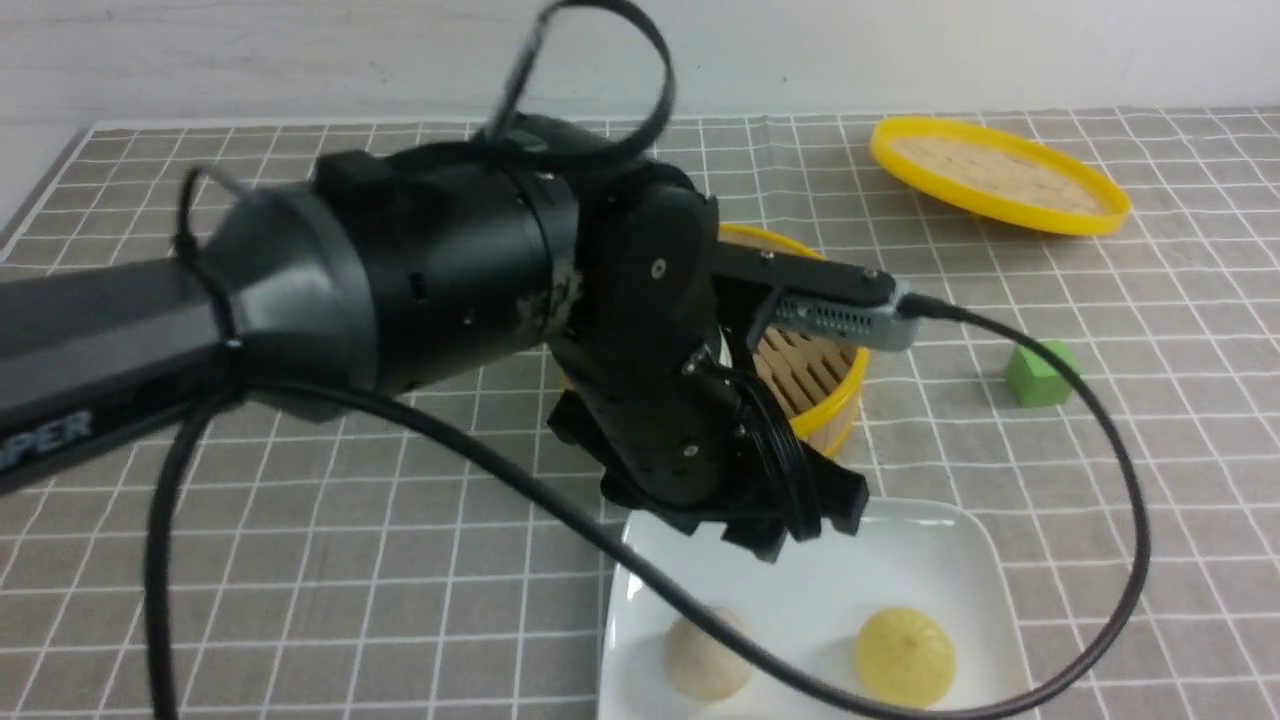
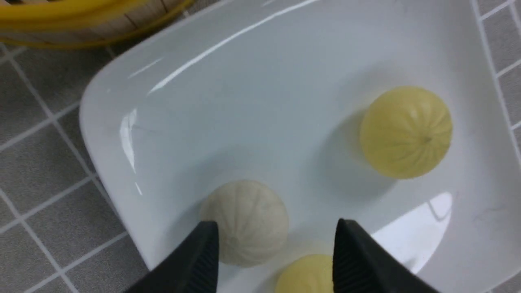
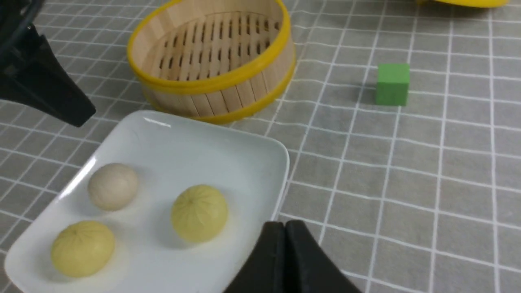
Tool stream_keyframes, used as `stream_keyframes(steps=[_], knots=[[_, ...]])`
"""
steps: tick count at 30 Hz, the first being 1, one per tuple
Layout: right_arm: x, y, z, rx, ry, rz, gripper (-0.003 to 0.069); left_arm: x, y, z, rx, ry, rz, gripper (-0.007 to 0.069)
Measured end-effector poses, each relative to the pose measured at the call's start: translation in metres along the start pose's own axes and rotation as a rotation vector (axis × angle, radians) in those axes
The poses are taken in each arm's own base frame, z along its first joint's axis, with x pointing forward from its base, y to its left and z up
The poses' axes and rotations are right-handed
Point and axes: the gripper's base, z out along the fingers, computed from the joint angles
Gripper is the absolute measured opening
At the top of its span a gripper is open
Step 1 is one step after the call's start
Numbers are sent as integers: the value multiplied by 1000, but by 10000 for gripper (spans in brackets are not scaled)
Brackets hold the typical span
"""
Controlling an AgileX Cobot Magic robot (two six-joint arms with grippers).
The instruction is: Put the steamed buns into the plate on the grey tablecloth.
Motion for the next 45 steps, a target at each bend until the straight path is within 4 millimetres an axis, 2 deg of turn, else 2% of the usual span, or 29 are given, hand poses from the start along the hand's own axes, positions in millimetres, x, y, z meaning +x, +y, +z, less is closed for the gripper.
stream_keyframes(steps=[2,10,17,22,27,29,30,33,45], knots=[[-2,1,2,-16,-35,-1,1,0,0,-7,2,-13,-2,398],[-5,3,1,-30,-73,-2,2,3,2,-5,-19,16,6,452],[-11,5,1,-58,-141,-23,1,0,4,-14,-42,-17,29,456],[-16,11,0,-115,-197,-41,1,0,4,-17,-52,-29,39,382],[-16,13,-1,-135,-202,-68,1,0,5,-17,-62,-26,45,198],[-16,13,-1,-135,-204,-70,2,0,6,-17,-74,-20,51,154],[-16,13,-1,-137,-206,-69,2,2,8,-18,-96,-4,62,97],[-16,13,-1,-137,-206,-70,4,4,13,-21,-140,18,83,20],[-16,13,-1,-137,-206,-70,8,5,15,-24,-168,21,97,2]])
